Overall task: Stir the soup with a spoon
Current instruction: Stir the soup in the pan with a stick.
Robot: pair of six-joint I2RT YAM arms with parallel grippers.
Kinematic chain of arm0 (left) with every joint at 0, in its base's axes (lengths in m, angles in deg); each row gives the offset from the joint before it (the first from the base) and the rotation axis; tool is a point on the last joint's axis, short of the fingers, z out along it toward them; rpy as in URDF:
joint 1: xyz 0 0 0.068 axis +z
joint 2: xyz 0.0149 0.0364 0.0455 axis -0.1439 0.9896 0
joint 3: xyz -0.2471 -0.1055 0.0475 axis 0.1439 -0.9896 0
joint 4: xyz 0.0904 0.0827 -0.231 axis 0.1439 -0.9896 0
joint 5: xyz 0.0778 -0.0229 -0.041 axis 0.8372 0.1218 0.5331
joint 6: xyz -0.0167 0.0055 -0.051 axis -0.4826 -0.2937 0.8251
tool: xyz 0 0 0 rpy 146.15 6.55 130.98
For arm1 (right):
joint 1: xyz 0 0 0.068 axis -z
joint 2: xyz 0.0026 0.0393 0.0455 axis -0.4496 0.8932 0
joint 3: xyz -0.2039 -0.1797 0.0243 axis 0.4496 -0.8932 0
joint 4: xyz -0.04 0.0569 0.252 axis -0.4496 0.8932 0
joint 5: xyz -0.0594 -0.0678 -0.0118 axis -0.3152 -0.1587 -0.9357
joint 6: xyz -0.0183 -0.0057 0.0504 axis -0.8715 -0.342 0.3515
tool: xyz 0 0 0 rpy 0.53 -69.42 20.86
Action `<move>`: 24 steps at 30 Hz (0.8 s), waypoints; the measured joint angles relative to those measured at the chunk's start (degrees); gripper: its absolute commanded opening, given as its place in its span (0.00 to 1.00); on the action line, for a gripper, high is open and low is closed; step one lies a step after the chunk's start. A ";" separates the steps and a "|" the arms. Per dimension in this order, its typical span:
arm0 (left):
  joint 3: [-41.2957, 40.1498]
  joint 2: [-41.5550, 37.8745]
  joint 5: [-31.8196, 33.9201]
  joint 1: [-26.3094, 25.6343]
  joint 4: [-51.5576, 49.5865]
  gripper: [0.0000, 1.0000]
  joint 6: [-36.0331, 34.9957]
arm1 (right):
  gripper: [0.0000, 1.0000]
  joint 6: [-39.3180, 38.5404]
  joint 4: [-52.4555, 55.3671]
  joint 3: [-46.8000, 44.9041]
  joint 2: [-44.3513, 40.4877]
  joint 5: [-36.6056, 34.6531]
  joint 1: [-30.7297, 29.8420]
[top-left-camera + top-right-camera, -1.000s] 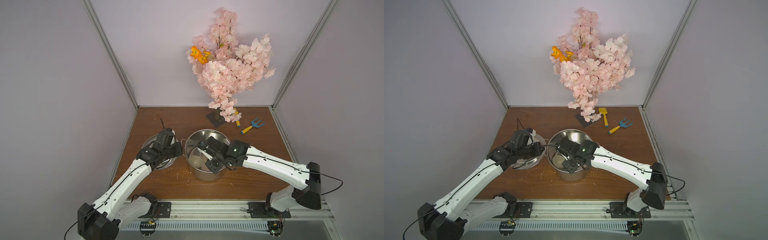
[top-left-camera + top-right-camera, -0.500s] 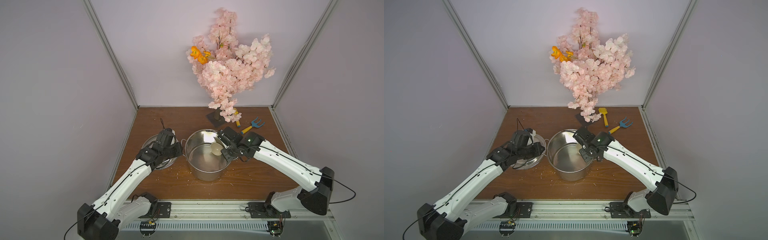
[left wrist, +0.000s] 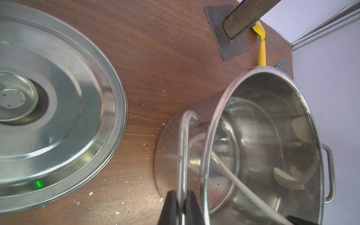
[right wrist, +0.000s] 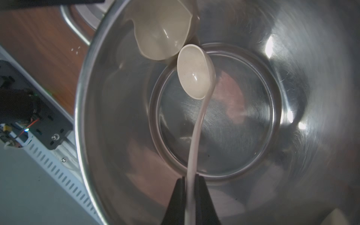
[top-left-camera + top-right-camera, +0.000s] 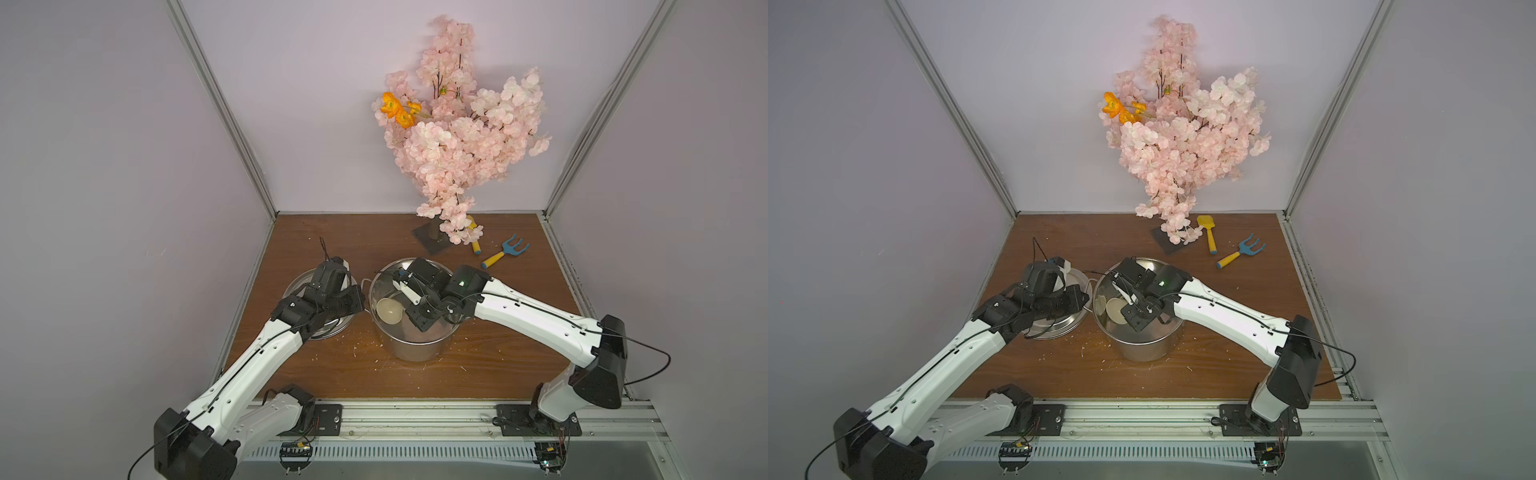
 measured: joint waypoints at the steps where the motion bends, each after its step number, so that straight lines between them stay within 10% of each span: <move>1: -0.02 -0.11 0.00 0.00 0.00 0.00 -0.02 | 0.00 -0.11 -0.37 -1.99 -1.75 0.57 -0.11; 11: -1.38 -1.46 -0.04 0.00 0.85 0.00 0.02 | 0.00 0.02 2.51 -12.09 -13.38 -5.62 7.98; 24: -2.03 -2.08 -0.26 0.00 1.44 0.00 0.20 | 0.00 -1.07 -1.09 -1.14 -0.42 -4.42 8.85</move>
